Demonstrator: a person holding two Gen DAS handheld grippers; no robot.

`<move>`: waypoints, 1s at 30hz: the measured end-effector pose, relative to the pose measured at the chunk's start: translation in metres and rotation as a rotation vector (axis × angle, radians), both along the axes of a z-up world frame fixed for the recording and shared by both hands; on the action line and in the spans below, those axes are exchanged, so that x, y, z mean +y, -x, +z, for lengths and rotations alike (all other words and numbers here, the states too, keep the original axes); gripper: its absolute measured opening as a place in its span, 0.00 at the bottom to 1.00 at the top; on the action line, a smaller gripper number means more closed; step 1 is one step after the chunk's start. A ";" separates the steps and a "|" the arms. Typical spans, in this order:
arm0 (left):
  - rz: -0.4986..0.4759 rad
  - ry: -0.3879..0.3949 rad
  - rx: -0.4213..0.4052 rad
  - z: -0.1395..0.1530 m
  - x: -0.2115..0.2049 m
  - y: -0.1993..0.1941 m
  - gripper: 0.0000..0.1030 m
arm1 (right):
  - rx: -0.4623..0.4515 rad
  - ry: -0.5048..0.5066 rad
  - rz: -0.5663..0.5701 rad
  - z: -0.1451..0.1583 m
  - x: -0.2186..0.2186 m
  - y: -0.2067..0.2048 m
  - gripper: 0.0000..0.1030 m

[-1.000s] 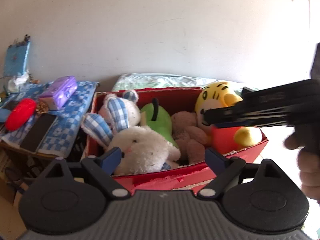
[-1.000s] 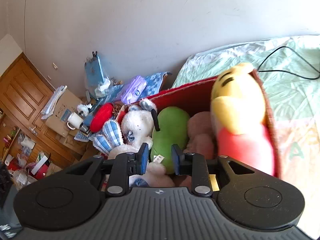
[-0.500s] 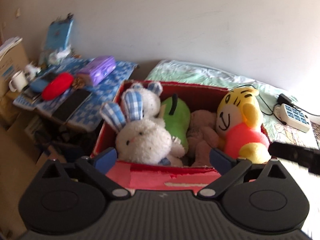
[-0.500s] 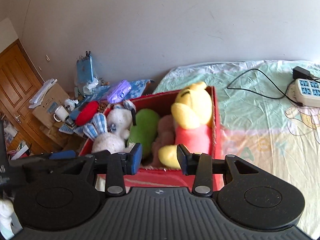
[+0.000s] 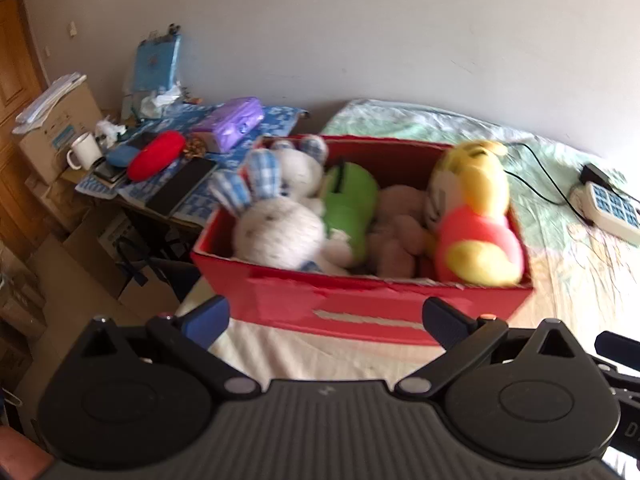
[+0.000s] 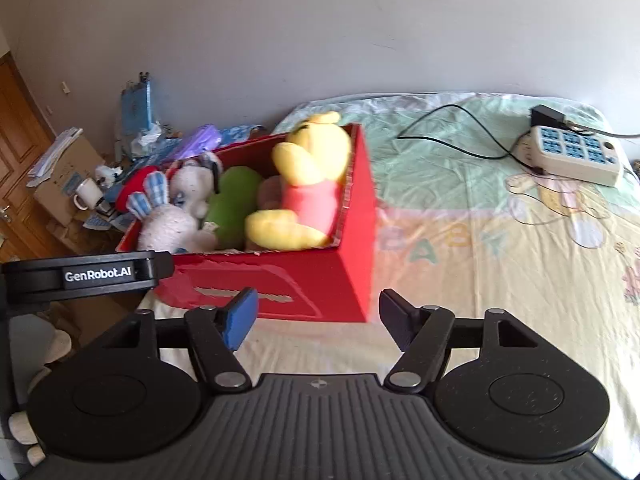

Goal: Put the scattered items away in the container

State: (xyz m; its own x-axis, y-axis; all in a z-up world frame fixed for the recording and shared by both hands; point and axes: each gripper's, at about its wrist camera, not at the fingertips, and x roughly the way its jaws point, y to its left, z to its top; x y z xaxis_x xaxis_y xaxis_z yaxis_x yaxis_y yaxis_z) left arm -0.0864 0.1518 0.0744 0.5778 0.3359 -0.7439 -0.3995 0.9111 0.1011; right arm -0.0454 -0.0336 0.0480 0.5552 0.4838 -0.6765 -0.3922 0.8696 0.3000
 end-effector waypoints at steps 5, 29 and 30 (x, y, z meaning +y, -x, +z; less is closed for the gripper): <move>-0.081 0.006 0.044 -0.009 -0.030 -0.007 0.99 | 0.028 -0.001 -0.074 -0.008 -0.029 0.004 0.69; -0.381 0.031 0.180 -0.045 -0.050 -0.020 0.99 | 0.178 0.012 -0.445 -0.037 -0.043 0.026 0.65; -0.381 0.031 0.177 -0.045 -0.045 -0.020 0.99 | 0.172 0.021 -0.448 -0.036 -0.038 0.027 0.65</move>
